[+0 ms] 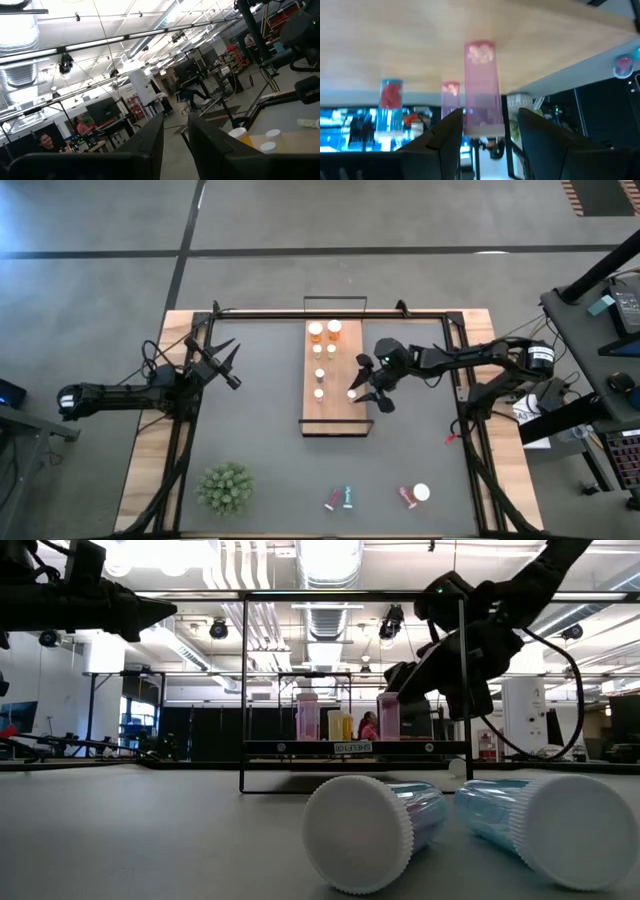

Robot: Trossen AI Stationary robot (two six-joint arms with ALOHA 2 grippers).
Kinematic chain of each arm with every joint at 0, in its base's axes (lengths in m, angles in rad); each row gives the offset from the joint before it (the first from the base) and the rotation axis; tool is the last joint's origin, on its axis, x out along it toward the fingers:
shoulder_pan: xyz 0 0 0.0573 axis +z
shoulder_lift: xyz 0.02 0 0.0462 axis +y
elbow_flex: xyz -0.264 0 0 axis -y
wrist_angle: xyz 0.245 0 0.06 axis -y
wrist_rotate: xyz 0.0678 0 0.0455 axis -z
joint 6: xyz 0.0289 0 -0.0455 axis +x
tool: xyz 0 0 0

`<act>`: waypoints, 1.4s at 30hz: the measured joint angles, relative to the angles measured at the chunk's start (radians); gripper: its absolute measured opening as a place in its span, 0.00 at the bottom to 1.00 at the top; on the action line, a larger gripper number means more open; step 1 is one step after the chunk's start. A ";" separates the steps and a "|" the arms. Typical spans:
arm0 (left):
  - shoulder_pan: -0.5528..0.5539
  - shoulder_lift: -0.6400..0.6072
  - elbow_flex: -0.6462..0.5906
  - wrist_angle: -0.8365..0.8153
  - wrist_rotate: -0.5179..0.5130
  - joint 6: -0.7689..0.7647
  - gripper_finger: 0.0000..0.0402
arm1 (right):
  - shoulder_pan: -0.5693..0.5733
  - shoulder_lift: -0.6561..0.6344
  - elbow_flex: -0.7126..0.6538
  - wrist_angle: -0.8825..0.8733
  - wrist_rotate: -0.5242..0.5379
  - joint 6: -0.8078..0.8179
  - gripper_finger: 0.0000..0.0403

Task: Pick and place medicine bottles onto shelf by color
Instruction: Put the top pink pill bottle on the shelf aligned with the other pink bottle

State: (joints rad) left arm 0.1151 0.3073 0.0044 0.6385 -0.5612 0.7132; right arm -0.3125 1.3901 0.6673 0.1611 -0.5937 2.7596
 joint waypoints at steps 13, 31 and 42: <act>0.000 0.000 0.000 0.000 0.000 0.000 0.18 | 0.003 0.011 0.061 -0.114 0.011 -0.044 0.43; 0.000 0.000 0.000 0.000 0.000 0.000 0.18 | 0.007 0.020 0.061 -0.088 0.011 -0.033 0.29; 0.000 0.000 0.000 0.000 0.000 0.000 0.18 | 0.019 0.021 0.067 -0.050 0.022 -0.011 0.28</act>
State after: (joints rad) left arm 0.1150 0.3073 0.0044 0.6384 -0.5613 0.7132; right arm -0.2936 1.4107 0.7346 0.1108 -0.5714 2.7487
